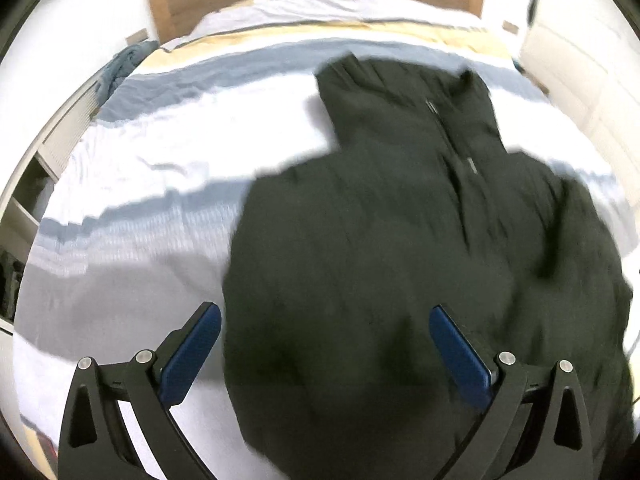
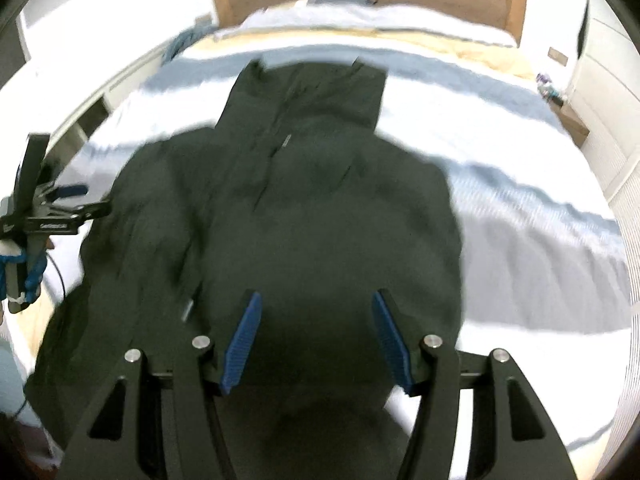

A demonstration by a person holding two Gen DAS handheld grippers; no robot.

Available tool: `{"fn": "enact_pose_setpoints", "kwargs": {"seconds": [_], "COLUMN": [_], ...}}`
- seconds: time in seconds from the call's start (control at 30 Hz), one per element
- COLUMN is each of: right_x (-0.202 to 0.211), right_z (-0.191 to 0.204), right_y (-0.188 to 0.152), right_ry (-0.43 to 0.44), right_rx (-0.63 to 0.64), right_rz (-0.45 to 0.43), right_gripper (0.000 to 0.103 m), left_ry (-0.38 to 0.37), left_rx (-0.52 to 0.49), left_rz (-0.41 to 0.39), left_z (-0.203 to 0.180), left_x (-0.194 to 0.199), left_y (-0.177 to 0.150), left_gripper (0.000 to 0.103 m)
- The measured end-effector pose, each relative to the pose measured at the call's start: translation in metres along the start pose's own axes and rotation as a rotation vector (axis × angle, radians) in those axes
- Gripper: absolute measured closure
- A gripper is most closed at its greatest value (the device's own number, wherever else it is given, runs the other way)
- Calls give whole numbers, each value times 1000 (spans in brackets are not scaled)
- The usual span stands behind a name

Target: Fold large clothes

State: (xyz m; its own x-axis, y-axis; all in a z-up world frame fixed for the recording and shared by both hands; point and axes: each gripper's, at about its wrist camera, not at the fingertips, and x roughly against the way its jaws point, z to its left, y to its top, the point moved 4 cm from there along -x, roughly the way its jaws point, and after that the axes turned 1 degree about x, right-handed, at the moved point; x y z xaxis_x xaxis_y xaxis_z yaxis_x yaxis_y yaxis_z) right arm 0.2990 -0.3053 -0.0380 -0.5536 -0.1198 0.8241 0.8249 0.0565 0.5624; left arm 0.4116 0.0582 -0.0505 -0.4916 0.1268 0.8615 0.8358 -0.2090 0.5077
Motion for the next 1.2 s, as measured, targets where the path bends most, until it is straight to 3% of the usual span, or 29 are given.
{"fn": "enact_pose_setpoints", "kwargs": {"seconds": [0.23,0.4,0.67,0.93,1.03,1.1,1.13,1.17,1.2], "right_x": [-66,-135,-230,-269,-281,-287,-290,-289,-288], "right_z": [-52,-75,-105,-106,-104,-98,-94,-90,-85], "right_y": [116,178,224,248,252,252,251,252,253], "right_ry": [74,137,175,152,167,180,188,194,190], "right_rx": [-126,-224,-422,-423,-459,-470,-467,-457,-436], "right_rz": [-120,-121,-86,-64,-38,-8,10,13,22], "right_gripper": [34,33,32,32,32,32,33,42,71], "left_ry": [-96,-152,-209,-198,-203,-205,-196,-196,-193], "left_rx": [120,229,344,407,406,393,379,368,355], "left_rz": [-44,-52,8,40,72,101,107,105,96], "left_z": [17,18,0,-9,-17,-23,-26,-29,-31], "left_x": [-54,-103,-179,-210,-216,-218,-217,-215,-210], "left_y": [120,180,206,212,216,217,217,218,218], "left_gripper": [1,1,1,2,34,67,73,82,86]}}
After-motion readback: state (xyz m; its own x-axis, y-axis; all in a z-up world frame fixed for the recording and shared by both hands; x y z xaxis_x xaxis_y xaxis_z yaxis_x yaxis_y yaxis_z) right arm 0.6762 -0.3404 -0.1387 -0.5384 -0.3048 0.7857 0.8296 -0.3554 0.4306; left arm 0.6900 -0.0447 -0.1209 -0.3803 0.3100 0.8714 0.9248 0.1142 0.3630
